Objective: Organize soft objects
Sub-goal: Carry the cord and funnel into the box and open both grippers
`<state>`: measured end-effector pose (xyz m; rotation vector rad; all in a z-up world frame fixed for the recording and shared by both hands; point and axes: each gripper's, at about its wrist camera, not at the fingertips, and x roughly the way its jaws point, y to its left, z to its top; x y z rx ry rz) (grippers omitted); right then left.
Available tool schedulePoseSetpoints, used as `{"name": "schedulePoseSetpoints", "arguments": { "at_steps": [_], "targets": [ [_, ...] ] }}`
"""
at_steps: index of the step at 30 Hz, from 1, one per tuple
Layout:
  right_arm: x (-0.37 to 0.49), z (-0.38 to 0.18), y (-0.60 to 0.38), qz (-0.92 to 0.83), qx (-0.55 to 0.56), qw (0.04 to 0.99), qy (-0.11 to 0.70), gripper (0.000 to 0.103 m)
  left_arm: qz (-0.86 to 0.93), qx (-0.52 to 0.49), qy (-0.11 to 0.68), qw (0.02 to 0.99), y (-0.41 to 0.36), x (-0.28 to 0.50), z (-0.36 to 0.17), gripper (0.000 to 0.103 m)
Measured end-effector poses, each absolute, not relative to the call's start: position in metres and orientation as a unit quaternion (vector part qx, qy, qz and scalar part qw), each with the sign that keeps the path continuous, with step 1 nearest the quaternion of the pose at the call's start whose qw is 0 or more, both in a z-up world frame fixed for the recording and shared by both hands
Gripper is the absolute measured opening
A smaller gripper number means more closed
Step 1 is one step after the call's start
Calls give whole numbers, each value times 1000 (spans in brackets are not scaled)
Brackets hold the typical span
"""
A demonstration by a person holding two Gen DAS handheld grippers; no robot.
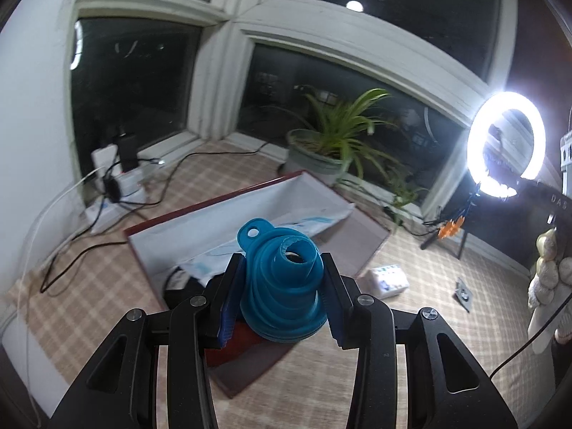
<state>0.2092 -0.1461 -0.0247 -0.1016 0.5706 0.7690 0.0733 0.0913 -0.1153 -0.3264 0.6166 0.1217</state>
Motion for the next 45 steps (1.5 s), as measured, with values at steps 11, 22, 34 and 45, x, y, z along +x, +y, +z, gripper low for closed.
{"name": "schedulePoseSetpoints", "arguments": {
  "at_steps": [11, 22, 34, 45],
  "targets": [
    [241, -51, -83, 398, -52, 861, 312, 7, 93, -162, 325, 927, 115, 75, -133, 40],
    [265, -93, -44, 394, -67, 843, 360, 7, 103, -159, 345, 919, 123, 84, -146, 42],
    [275, -116, -35, 391, -74, 829, 393, 26, 98, -162, 365, 912, 124, 94, -152, 56],
    [274, -121, -38, 390, -67, 825, 404, 75, 100, -167, 372, 907, 122, 97, -151, 74]
  ]
}}
